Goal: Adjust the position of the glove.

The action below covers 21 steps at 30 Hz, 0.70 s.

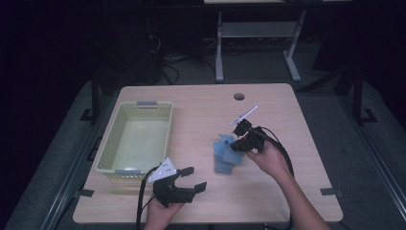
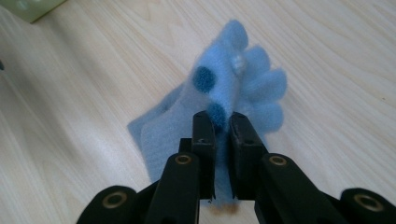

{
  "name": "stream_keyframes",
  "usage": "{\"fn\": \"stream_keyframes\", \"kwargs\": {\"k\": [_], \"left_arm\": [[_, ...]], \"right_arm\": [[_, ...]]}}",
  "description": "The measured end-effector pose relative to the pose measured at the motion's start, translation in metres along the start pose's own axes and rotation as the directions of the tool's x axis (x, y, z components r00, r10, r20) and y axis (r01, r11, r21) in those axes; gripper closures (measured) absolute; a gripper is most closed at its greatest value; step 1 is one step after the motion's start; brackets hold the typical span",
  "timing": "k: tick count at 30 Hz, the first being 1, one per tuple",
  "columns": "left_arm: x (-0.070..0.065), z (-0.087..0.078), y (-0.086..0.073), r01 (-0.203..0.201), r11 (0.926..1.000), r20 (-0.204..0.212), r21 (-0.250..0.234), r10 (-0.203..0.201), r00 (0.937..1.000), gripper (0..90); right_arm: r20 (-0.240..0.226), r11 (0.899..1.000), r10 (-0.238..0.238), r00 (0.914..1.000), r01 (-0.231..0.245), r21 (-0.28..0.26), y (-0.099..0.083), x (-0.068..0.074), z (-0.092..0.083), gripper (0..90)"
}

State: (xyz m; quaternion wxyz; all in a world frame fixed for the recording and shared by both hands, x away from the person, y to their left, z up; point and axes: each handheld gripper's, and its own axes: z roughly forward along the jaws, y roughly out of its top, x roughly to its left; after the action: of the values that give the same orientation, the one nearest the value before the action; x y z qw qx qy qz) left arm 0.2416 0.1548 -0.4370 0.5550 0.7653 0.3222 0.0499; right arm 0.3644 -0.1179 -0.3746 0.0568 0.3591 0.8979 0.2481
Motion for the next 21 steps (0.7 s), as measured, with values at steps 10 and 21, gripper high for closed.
{"fn": "stream_keyframes", "kwargs": {"k": [10,21], "left_arm": [[0.000,-0.003,0.002,0.008,0.9999,-0.002,-0.014,-0.008,1.0000,23.8],[0.002,-0.004,0.002,0.009,0.9997,-0.003,-0.021,-0.009,1.0000,23.8]], "right_arm": [[-0.037,1.000,0.005,0.9993,-0.005,0.007,0.001,0.004,0.018,82.0],[-0.043,1.000,-0.010,0.9990,0.011,0.021,0.005,0.010,0.028,81.7]]}}
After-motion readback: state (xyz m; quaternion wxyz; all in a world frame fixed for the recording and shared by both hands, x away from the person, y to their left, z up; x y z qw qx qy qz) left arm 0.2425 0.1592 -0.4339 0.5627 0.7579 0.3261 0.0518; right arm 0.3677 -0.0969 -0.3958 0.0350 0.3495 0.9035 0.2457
